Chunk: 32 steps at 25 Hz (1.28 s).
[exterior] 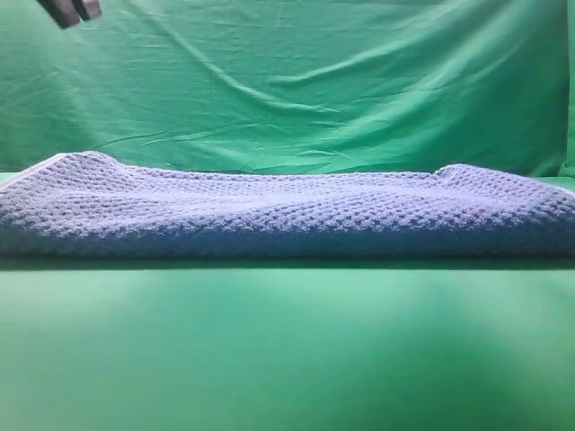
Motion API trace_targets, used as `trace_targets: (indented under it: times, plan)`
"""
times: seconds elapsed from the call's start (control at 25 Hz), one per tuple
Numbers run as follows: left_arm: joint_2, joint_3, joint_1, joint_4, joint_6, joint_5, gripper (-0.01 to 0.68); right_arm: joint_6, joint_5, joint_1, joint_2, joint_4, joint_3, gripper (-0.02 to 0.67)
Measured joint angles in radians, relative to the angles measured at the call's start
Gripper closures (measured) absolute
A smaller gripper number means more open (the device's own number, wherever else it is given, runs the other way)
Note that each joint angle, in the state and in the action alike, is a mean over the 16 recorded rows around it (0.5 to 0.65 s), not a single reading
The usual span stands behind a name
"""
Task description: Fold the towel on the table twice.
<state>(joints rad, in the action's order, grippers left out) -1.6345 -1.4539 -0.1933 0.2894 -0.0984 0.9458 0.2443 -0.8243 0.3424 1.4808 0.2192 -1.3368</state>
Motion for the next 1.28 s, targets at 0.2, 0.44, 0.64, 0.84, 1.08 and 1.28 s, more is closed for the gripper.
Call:
trace_targets:
  times: [0.2,0.44,0.64,0.84,1.08,1.28]
  plan:
    - [0.120,-0.063,0.000,0.015,-0.005,0.118,0.625,0.000,-0.110,0.000,-0.167,-0.011,-0.011,0.548]
    - [0.305,-0.086,0.000,0.042,-0.029,0.177,0.673,-0.011,-0.216,0.000,-0.368,-0.034,-0.008,0.643]
    - [0.484,-0.075,0.000,0.059,-0.061,0.195,0.673,-0.032,-0.279,0.000,-0.541,-0.057,0.027,0.649]
    - [0.673,-0.003,0.000,0.072,-0.089,0.194,0.673,-0.060,-0.303,0.000,-0.712,-0.075,0.104,0.649]
    - [0.910,0.183,0.000,0.081,-0.119,0.146,0.673,-0.115,-0.276,0.000,-0.898,-0.097,0.244,0.649]
    - [1.118,0.394,0.000,0.086,-0.144,0.072,0.673,-0.171,-0.223,0.000,-1.019,-0.123,0.366,0.649]
